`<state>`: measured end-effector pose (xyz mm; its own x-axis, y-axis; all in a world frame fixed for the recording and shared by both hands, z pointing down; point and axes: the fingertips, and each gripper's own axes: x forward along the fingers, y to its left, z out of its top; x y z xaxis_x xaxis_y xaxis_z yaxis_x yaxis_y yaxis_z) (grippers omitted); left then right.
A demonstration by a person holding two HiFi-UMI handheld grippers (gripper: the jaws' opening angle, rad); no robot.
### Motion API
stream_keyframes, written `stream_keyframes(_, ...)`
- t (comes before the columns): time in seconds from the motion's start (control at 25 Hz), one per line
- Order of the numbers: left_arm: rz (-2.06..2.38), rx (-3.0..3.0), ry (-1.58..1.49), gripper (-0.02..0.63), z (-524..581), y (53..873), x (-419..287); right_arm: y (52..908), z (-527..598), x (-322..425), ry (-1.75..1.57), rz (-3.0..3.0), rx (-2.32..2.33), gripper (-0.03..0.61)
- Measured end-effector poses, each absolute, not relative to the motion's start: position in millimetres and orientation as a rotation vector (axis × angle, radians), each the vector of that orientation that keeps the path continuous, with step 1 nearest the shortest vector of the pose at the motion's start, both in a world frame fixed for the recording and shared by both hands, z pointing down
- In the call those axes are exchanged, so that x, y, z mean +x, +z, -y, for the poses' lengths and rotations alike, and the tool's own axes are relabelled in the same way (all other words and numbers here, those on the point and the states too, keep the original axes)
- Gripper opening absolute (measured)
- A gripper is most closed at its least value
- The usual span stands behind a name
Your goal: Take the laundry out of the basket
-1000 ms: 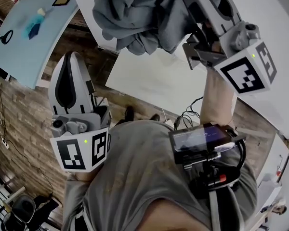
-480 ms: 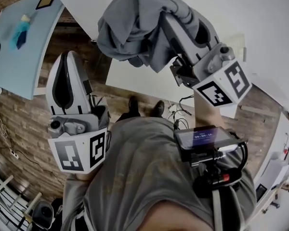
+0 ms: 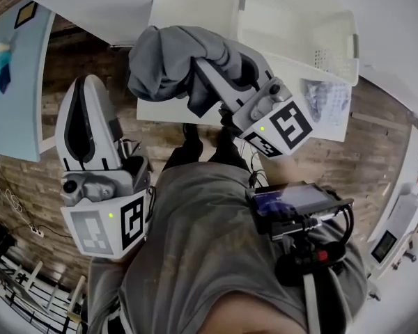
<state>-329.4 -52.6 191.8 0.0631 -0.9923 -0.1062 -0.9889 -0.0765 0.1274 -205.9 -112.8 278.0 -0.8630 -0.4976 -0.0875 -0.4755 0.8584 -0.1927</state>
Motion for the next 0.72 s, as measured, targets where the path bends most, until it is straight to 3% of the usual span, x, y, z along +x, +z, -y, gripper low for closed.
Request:
stream_keyframes(0.48,1.945,2.304,-0.112,0.008,85,256,-316,378,126,-188,-0.408,-2.845,-1.001,0.119)
stream_keyframes(0.64,1.889,2.353,-0.119,0.008,87,263,-308,380,128,-179,-0.385,-2.824,-1.077,0.155)
stream_keyframes(0.72,1.878,2.356,-0.102,0.008,92,263,-307,380,130,-179,-0.421,-2.843,-1.068,0.207)
